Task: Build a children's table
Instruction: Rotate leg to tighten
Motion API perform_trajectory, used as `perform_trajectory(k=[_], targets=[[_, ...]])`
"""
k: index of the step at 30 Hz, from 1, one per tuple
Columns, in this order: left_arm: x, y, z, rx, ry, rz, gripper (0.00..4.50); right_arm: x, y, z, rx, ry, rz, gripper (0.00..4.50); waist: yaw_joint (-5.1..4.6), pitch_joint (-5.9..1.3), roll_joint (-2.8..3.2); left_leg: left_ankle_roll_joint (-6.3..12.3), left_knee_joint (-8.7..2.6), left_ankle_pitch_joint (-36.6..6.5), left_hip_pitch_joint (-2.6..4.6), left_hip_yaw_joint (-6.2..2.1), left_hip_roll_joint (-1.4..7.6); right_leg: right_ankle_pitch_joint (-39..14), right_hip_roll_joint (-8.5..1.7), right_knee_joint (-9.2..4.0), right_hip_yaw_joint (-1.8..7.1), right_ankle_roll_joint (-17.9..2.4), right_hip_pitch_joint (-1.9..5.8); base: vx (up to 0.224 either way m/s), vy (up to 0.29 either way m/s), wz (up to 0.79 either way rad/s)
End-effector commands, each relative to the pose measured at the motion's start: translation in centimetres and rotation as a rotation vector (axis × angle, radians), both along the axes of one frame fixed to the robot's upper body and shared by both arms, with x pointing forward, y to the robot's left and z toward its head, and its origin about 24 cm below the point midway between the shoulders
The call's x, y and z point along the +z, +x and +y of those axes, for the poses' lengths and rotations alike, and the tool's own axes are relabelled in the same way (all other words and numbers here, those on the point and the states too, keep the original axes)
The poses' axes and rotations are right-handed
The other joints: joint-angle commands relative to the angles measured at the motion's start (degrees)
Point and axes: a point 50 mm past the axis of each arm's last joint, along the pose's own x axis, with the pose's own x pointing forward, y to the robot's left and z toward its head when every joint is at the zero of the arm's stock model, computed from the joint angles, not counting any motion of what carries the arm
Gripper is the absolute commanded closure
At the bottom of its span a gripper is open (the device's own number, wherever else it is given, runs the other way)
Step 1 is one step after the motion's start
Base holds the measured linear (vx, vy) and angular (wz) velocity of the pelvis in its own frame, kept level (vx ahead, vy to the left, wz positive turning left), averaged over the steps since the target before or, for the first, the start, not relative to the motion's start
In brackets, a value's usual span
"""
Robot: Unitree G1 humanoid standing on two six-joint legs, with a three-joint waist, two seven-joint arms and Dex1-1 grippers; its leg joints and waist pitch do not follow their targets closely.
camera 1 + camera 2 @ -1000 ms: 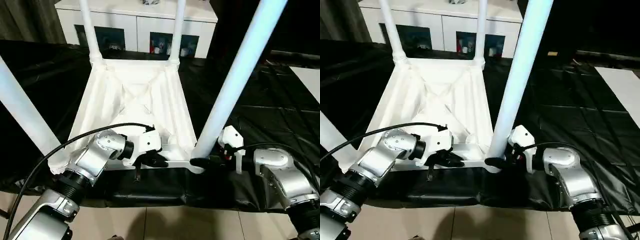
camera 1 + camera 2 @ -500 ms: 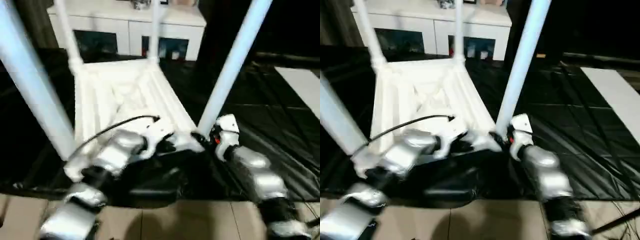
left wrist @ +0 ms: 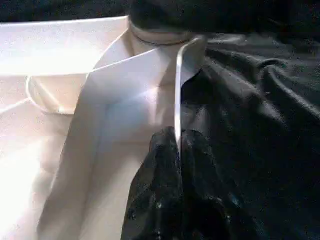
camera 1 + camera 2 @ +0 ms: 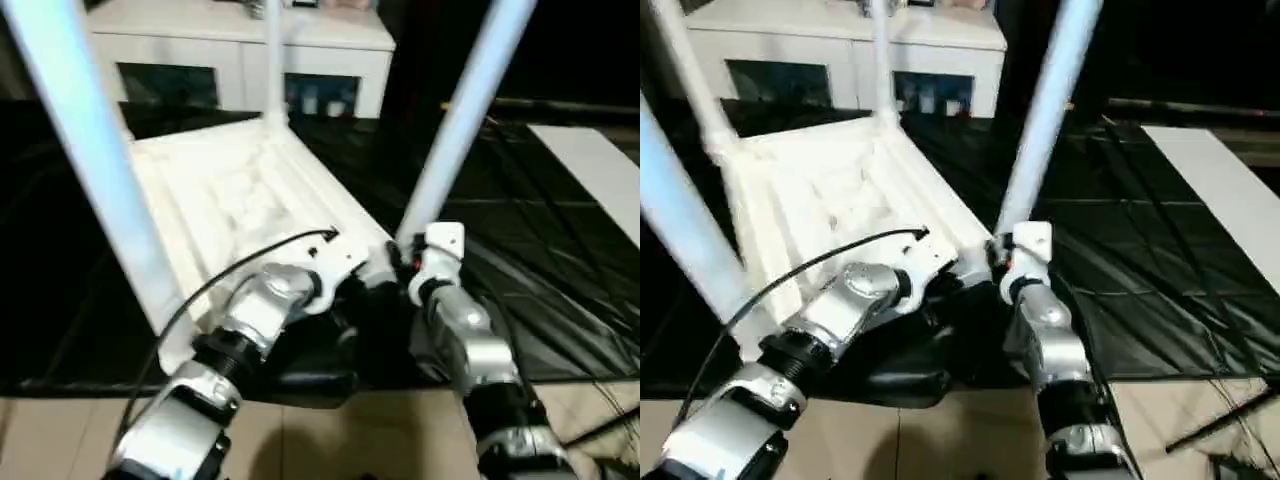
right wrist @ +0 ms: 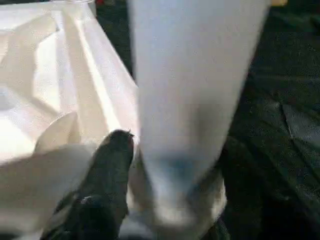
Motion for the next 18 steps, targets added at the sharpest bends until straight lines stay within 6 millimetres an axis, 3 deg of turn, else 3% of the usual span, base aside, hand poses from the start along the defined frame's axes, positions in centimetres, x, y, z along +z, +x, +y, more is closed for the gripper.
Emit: perform_trajectory(k=[1, 2, 3, 5, 6, 7, 8, 9, 13, 14, 16, 18], targets=[[0.7, 0.3, -0.6, -0.025, 0.011, -0.055, 4.50, 0.2, -0.4, 1.1, 0.073, -0.026, -0.027, 1.45, -0.45, -2.39, 0.12, -2.50, -5.88, -36.3, 0.39, -2.63, 2.65, -35.3, -2.93, -4.17, 1.44, -2.2, 1.19, 0.000, 0.000, 0.00], [0.7, 0.2, -0.5, -0.065, 0.015, -0.058, 4.50, 0.6, -0.6, -0.3, 0.033, -0.064, -0.056, 1.38, -0.16, -2.64, -0.23, -1.88, -5.48, -33.5, 0.50, -2.28, 2.51, -34.3, -3.32, -4.09, 2.01, -3.2, 0.91, 0.000, 0.000, 0.00], [0.7, 0.2, -0.5, -0.065, 0.015, -0.058, 4.50, 0.6, -0.6, -0.3, 0.033, -0.064, -0.056, 1.35, 0.07, -2.62, -0.22, -1.50, -5.46, -32.1, 0.40, -2.15, 2.52, -33.5, -3.36, -4.13, 2.27, -3.6, 0.82, 0.000, 0.000, 0.00], [0.6, 0.1, -0.2, -0.109, 0.028, -0.066, 4.50, 0.8, -2.0, -2.2, 0.082, -0.106, -0.088, 1.35, 0.81, -2.98, -0.31, -0.34, -5.38, -27.1, 0.08, -1.62, 2.67, -28.4, -3.25, -3.40, 3.16, -5.6, 0.81, 0.000, 0.000, 0.00], [0.6, 0.1, -0.1, -0.121, 0.034, -0.070, 4.50, 0.7, -2.7, -2.6, 0.128, -0.114, -0.088, 1.35, 1.69, -2.92, -0.45, 0.57, -5.21, -24.6, 0.56, -0.87, 2.85, -24.1, -3.00, -3.14, 3.69, -7.2, 0.16, 0.000, 0.000, 0.00], [0.5, 0.1, -0.1, -0.127, 0.036, -0.072, 4.50, 0.4, -3.3, -2.8, 0.166, -0.124, -0.083, 1.35, 1.78, -2.77, -0.54, 1.10, -5.25, -23.7, 0.32, -0.65, 2.81, -22.9, -2.85, -2.85, 3.89, -7.8, 0.19, 0.000, 0.000, 0.00], [0.6, 0.1, 0.0, -0.138, 0.038, -0.088, 4.50, -0.1, -4.3, -3.2, 0.218, -0.148, -0.066, 1.35, 2.59, -2.60, -0.79, 2.11, -5.15, -22.9, 0.14, -0.21, 2.58, -24.3, -2.57, -2.58, 4.56, -7.9, 0.05, 0.000, 0.000, 0.00], [0.6, 0.2, -0.1, -0.144, 0.038, -0.101, 4.50, -0.4, -4.7, -3.3, 0.237, -0.160, -0.058, 1.35, 2.77, -2.67, -0.92, 2.51, -5.03, -22.5, 0.30, -0.05, 2.48, -24.7, -2.54, -2.65, 4.78, -7.9, -0.11, 0.000, 0.000, 0.00], [1.3, 0.7, -0.6, -0.140, 0.006, -0.196, 4.50, -1.5, -6.1, -3.8, 0.242, -0.168, -0.006, 1.35, 3.50, -3.15, -0.96, 3.98, -4.80, -17.4, -0.73, -0.15, 2.47, -23.1, -2.43, -1.80, 5.19, -7.9, 0.45, 0.000, 0.000, 0.00], [1.8, 0.8, -0.8, -0.117, -0.068, -0.176, 4.06, -1.5, -6.3, -3.7, 0.238, -0.166, 0.000, 1.33, 3.72, -3.20, -0.95, 3.92, -4.63, -16.7, -0.66, 0.00, 2.44, -22.5, -2.42, -1.59, 5.25, -8.5, 0.36, 0.000, 0.000, 0.00], [2.8, 1.1, -0.9, -0.070, -0.171, -0.167, 3.94, -1.4, -6.3, -3.4, 0.241, -0.160, 0.002, 1.33, 3.81, -3.07, -1.26, 4.08, -4.49, -16.6, -0.78, 0.16, 2.24, -23.7, -2.24, -1.51, 5.33, -8.6, 0.26, 0.000, 0.000, 0.00], [3.7, 1.1, -0.7, -0.068, -0.230, -0.171, 3.87, -1.1, -6.2, -2.6, 0.279, -0.151, 0.002, 1.33, 4.25, -3.49, -0.87, 4.43, -4.23, -14.8, -0.48, 0.19, 2.50, -21.2, -2.53, -1.17, 5.58, -10.1, 0.16, 0.000, 0.000, 0.00]])
